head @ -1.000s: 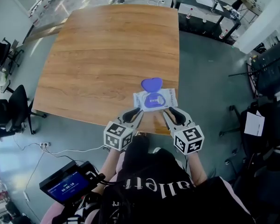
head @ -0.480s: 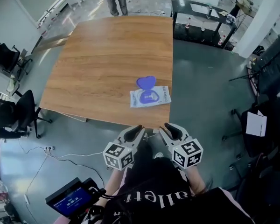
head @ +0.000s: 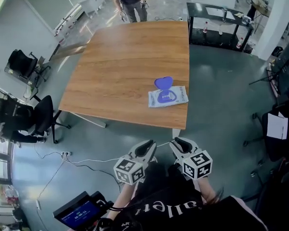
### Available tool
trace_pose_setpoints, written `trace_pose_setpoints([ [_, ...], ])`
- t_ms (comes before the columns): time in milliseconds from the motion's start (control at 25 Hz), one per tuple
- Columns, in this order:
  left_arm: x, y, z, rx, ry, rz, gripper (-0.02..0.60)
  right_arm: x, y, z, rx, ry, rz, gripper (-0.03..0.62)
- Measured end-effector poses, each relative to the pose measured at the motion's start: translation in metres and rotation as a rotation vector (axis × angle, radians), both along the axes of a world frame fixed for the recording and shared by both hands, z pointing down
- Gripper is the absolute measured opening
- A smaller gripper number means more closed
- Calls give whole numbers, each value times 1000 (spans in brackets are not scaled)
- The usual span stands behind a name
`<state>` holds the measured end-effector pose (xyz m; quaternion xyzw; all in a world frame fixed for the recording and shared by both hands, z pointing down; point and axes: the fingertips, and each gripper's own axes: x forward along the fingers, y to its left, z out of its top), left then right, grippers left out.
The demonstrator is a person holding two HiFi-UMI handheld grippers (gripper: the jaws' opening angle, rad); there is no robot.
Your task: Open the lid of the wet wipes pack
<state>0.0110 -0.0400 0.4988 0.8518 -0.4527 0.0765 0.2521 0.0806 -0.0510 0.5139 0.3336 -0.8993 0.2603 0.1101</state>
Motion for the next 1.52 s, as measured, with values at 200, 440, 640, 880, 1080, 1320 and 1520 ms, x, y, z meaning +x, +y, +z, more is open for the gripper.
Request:
trace_pose_setpoints([
  [200,-7,5,-8,44,3,26,56,-16,17,-9,35,4,12,115],
  [440,-37,38,-20,65,6,100,57,-48,46,-16,32,3,85,114],
  [640,-79,79,-13,48,7,141,56,-86,85,-16,-1,-35,141,114],
  [880,-107,121,-5,46,33,183,57,-117,135,-5,-27,-41,186,114],
  [1080,-106,147,-6,64,62,247,55,-121,169,-5,-12,-30,246,114],
  [1320,-94,179,-6,81,60,331,57,-117,206,-1,-1,-15,287,114],
  [1520,-97,197,-3,77,70,347,56,-120,224,2,6,6,294,114],
])
